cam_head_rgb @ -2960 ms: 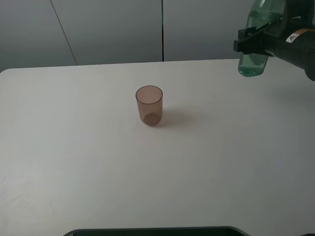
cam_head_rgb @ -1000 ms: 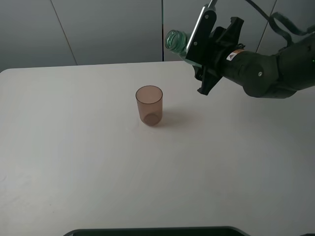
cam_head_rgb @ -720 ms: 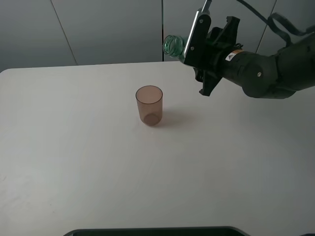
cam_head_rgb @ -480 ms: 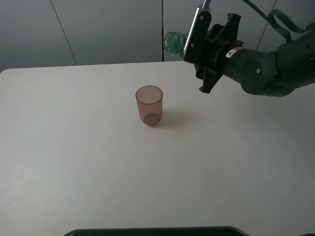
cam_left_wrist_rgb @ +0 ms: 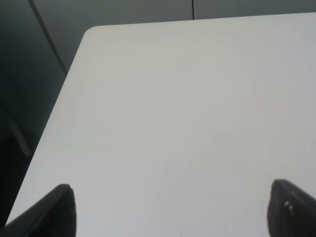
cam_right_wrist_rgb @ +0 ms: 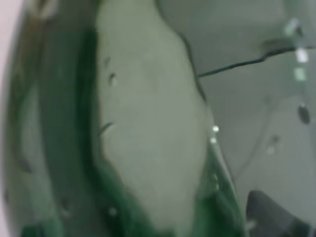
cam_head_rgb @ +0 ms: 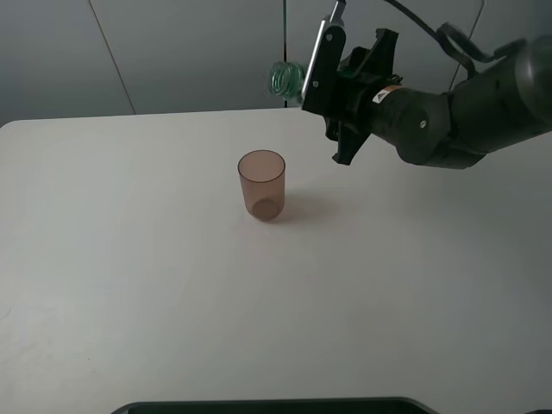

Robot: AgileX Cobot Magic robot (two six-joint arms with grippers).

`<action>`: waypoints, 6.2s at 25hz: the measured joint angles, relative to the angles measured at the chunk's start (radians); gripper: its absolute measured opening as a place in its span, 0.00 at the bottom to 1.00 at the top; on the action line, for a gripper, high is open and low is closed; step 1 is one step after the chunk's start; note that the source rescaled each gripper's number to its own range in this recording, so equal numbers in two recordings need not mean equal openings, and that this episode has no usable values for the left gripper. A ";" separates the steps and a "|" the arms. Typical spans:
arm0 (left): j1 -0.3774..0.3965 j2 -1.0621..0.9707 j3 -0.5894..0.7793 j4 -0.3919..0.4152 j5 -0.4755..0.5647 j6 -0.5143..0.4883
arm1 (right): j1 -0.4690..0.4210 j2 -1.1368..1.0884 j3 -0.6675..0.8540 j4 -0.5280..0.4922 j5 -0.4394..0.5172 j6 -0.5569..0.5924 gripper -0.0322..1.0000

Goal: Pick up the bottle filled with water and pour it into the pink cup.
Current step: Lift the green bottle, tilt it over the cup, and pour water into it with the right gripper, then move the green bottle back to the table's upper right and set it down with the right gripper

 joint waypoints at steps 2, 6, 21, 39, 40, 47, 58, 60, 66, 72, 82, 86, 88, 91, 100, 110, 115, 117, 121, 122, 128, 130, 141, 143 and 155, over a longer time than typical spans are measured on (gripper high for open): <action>0.000 0.000 0.000 0.000 0.000 0.000 | 0.000 0.018 -0.002 0.000 0.000 -0.023 0.03; 0.000 0.000 0.000 0.000 0.000 0.000 | 0.004 0.045 -0.006 0.009 0.002 -0.100 0.03; 0.000 0.000 0.000 0.000 0.000 0.000 | 0.006 0.067 -0.039 0.027 -0.019 -0.266 0.03; 0.000 0.000 0.000 0.000 0.000 0.000 | 0.006 0.067 -0.039 0.078 -0.024 -0.398 0.03; 0.000 0.000 0.000 0.000 0.000 0.000 | 0.006 0.067 -0.039 0.078 -0.024 -0.402 0.03; 0.000 0.000 0.000 0.000 0.000 0.000 | 0.006 0.067 -0.039 0.083 -0.024 -0.421 0.03; 0.000 0.000 0.000 0.000 0.000 0.000 | 0.006 0.067 -0.041 0.109 -0.033 -0.466 0.03; 0.000 0.000 0.000 0.000 0.000 0.000 | 0.006 0.067 -0.041 0.109 -0.033 -0.470 0.03; 0.000 0.000 0.000 0.000 0.000 0.000 | 0.006 0.067 -0.041 0.118 -0.037 -0.497 0.03; 0.000 0.000 0.000 0.000 0.000 0.004 | 0.006 0.067 -0.041 0.121 -0.039 -0.511 0.03; 0.000 0.000 0.000 0.000 0.000 0.004 | 0.006 0.067 -0.041 0.131 -0.041 -0.542 0.03; 0.000 0.000 0.000 0.000 0.000 0.002 | 0.006 0.067 -0.041 0.135 -0.041 -0.544 0.03; 0.000 0.000 0.000 0.000 0.000 0.002 | 0.006 0.067 -0.041 0.135 -0.043 -0.545 0.03; 0.000 0.000 0.000 0.000 0.000 0.002 | 0.006 0.067 -0.041 0.135 -0.047 -0.545 0.03; 0.000 0.000 0.000 0.000 0.000 0.002 | 0.006 0.067 -0.041 0.135 -0.048 -0.561 0.03; 0.000 0.000 0.000 0.000 0.000 0.002 | 0.006 0.067 -0.041 0.135 -0.049 -0.580 0.03; 0.000 0.000 0.000 0.000 0.000 0.002 | 0.006 0.067 -0.041 0.135 -0.056 -0.548 0.03; 0.000 0.000 0.000 0.000 0.000 0.002 | 0.006 0.067 -0.041 0.135 -0.056 -0.508 0.03; 0.000 0.000 0.000 0.000 0.000 0.002 | 0.006 0.067 -0.041 0.135 -0.056 -0.361 0.03; 0.000 0.000 0.000 0.000 0.000 0.002 | 0.006 0.067 -0.041 0.135 -0.056 -0.321 0.03; 0.000 0.000 0.000 0.000 0.000 0.002 | 0.006 0.054 -0.041 0.134 -0.066 -0.032 0.03; 0.000 0.000 0.000 0.000 0.000 0.002 | 0.006 0.030 -0.041 0.136 -0.066 0.088 0.03; 0.000 0.000 0.000 0.000 0.000 0.002 | -0.089 -0.048 -0.002 0.028 -0.100 1.063 0.03; 0.000 0.000 0.000 0.000 0.000 0.002 | -0.119 -0.048 0.036 -0.022 -0.124 1.197 0.03; 0.000 0.000 0.000 0.000 0.000 0.002 | -0.298 0.083 0.069 -0.212 -0.343 1.339 0.03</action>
